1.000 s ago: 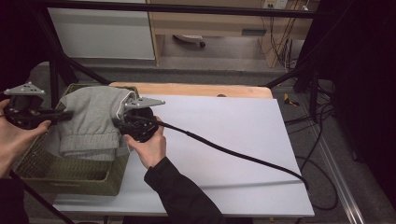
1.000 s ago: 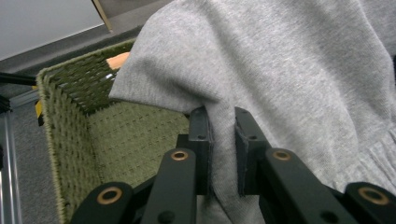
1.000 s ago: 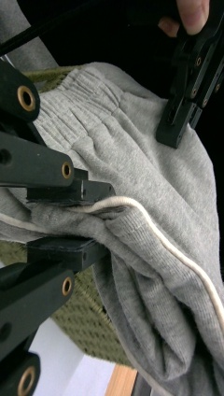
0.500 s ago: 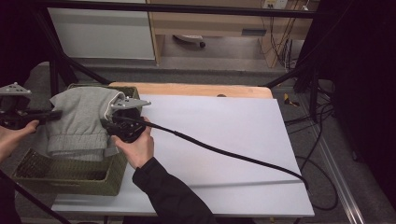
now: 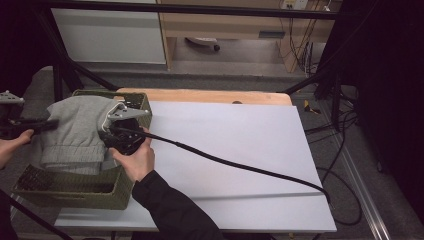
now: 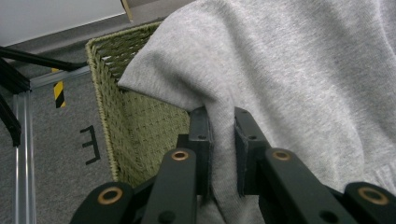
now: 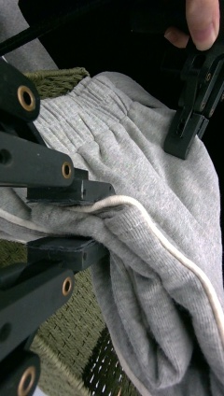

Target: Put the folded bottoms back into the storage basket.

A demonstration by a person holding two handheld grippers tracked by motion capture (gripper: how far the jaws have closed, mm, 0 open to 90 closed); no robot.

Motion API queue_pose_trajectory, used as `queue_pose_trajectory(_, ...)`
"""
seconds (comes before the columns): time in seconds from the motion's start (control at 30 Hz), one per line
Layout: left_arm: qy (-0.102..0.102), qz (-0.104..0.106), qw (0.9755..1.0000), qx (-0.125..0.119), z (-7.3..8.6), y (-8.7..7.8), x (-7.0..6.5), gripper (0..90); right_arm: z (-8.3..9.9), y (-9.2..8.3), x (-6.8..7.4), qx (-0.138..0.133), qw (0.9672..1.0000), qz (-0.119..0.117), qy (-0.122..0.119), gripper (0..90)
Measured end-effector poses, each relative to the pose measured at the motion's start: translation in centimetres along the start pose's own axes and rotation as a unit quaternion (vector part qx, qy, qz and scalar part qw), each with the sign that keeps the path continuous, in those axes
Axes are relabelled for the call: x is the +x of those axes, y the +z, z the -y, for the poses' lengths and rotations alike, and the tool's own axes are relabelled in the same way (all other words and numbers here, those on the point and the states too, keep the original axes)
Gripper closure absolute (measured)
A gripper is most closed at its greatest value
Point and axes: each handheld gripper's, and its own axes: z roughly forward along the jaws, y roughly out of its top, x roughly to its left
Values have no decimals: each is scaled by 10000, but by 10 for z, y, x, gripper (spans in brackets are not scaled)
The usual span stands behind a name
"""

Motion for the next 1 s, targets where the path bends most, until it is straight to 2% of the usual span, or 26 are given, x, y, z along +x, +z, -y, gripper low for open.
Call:
queue_pose_trajectory(0.5,-140,-17,9998,149,19,13,14,797,15,25,-3,195,9997,-92,88,758)
queue_pose_trajectory(0.83,-171,51,9994,280,32,29,15,797,31,35,-4,345,9994,-31,-2,757)
queue_pose_trajectory(1.0,-168,80,9992,354,38,38,13,797,38,37,-7,430,9991,-2,31,756)
